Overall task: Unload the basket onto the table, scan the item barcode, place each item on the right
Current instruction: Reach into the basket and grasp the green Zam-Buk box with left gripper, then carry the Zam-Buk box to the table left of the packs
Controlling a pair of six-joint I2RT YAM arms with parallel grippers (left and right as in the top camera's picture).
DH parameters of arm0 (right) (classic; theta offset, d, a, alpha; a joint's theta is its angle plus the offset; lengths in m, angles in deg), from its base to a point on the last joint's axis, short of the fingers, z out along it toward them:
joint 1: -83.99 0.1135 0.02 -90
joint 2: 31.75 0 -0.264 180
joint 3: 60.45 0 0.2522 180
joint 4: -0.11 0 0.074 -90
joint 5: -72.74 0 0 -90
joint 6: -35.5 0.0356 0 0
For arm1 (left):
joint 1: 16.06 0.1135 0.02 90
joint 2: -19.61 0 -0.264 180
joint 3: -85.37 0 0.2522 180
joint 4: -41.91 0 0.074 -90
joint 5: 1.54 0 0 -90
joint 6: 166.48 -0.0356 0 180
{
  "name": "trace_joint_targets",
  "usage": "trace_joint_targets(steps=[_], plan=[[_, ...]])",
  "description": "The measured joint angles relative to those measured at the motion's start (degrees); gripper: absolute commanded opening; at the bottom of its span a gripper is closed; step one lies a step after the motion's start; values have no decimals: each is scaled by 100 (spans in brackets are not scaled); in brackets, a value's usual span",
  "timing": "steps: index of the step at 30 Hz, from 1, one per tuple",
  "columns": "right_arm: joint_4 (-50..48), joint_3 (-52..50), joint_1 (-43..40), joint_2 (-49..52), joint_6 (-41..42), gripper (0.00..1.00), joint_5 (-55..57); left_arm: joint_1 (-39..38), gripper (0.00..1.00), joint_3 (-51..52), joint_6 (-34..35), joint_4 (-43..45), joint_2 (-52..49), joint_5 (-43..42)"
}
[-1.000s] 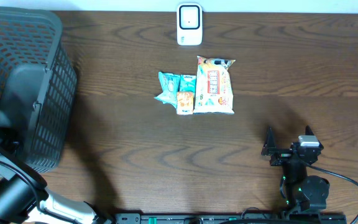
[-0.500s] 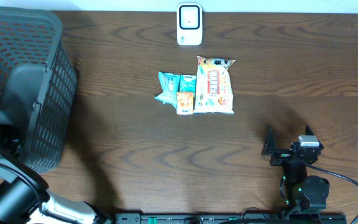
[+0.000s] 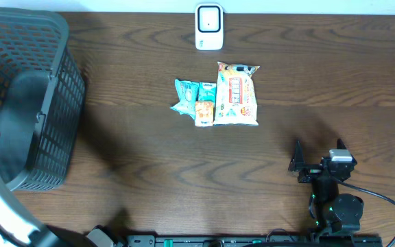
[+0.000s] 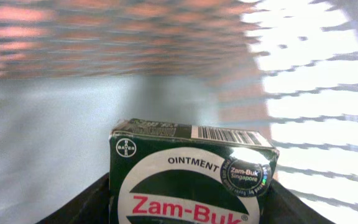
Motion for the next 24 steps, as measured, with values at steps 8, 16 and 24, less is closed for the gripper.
trace_joint_targets(steps=[8, 16, 24], plan=[[0, -2, 0, 0, 0, 99, 0, -850, 54, -9, 326, 1235, 1165, -994], [-2, 0, 0, 0, 0, 99, 0, -2686, 54, -15, 352, 1493, 1646, -1161], [0, 0, 0, 0, 0, 99, 0, -4752, 54, -15, -378, 1458, 997, -905]])
